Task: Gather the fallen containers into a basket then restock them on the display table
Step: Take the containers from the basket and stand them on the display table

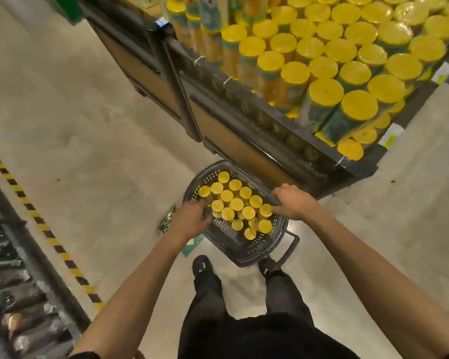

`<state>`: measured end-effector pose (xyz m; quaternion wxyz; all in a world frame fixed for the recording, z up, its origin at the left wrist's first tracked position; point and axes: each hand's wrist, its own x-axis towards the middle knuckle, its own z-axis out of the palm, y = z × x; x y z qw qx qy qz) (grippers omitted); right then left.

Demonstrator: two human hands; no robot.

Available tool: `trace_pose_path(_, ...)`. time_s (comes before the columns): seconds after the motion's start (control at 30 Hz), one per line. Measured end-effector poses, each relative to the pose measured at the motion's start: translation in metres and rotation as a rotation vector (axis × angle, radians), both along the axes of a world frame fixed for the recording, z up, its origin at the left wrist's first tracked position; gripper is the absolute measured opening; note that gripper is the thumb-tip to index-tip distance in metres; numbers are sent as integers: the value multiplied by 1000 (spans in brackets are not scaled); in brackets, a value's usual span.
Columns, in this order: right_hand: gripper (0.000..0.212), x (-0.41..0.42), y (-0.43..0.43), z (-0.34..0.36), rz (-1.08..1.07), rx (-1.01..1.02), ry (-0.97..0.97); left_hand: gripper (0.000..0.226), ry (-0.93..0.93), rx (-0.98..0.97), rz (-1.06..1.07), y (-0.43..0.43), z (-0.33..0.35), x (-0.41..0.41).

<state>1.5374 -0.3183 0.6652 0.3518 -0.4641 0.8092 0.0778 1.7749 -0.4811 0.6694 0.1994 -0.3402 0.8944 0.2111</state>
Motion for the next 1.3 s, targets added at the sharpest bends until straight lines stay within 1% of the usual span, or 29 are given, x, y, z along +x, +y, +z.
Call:
trace_pose_path(0.13,54,29,6,-22,-186,1,19,31,-7,37,-127,-26,-23,1)
trace_pose_path(0.3,44,51,11,-65,-305,24,36,32,-62,78,-260,-35,-68,-4)
trace_pose_path(0.4,40,57,12,-96,-354,37,54,37,-89,105,-268,-37,-104,-11)
trace_pose_path(0.53,42,58,14,-151,-397,39,48,60,-19,167,-249,-43,-178,-18)
trace_pose_path(0.57,43,58,15,-166,-407,44,48,60,-31,172,-232,-43,-189,-22)
trace_pose_path(0.63,44,57,17,-199,-424,62,33,48,-70,188,-208,-46,-215,-28)
trace_pose_path(0.7,46,57,20,-233,-428,79,15,44,-76,207,-204,-52,-250,-33)
trace_pose_path(0.8,44,58,25,-284,-395,109,22,44,-64,241,-213,-63,-306,-33)
trace_pose_path(0.9,48,59,27,-329,-309,122,84,46,-107,247,-161,-66,-351,-34)
trace_pose_path(1.0,54,57,26,-375,-252,109,145,46,-77,244,-181,-61,-388,-36)
trace_pose_path(1.1,57,55,23,-415,-240,86,185,49,-26,228,-242,-54,-422,-41)
trace_pose_path(1.2,65,54,25,-441,-253,83,209,54,38,186,-246,-46,-444,-49)
trace_pose_path(1.3,71,54,28,-456,-244,76,236,61,-25,81,-245,-37,-464,-52)
